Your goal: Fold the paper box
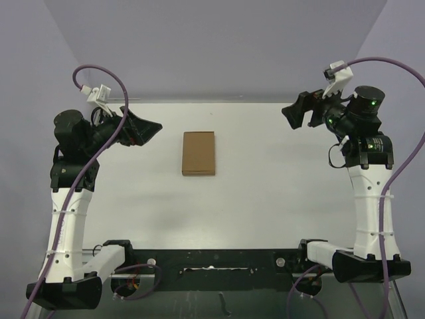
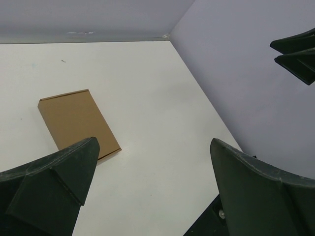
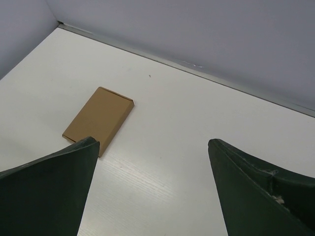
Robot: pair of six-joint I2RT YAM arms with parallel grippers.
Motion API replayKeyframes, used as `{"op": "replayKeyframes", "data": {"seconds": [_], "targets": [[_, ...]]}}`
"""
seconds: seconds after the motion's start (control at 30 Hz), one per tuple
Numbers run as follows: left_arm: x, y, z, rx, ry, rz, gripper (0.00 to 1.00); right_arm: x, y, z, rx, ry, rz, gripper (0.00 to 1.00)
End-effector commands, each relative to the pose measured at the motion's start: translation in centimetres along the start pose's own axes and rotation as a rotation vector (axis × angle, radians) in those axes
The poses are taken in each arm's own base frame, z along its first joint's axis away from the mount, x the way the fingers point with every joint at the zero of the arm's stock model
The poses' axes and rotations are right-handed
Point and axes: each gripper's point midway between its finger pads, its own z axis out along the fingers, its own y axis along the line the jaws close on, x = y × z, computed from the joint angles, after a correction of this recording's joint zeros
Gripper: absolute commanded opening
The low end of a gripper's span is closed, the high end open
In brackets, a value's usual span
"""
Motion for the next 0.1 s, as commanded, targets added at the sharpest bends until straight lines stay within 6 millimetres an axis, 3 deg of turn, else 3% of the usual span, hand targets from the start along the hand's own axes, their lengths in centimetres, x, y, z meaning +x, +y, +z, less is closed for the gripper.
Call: {"op": "replayKeyframes", "data": {"seconds": [0.0, 0.07], "targets": [[-0.82, -0.73, -0.26, 0.024, -0.018, 0.047, 0.98, -1.35, 0.20, -0.48, -0.011, -0.061, -0.054, 0.98], [-0.81, -0.70, -0.24, 0.023, -0.017, 0.048, 0.98, -1.28, 0.11, -0.43, -0.010, -0.066, -0.060, 0.98]]}}
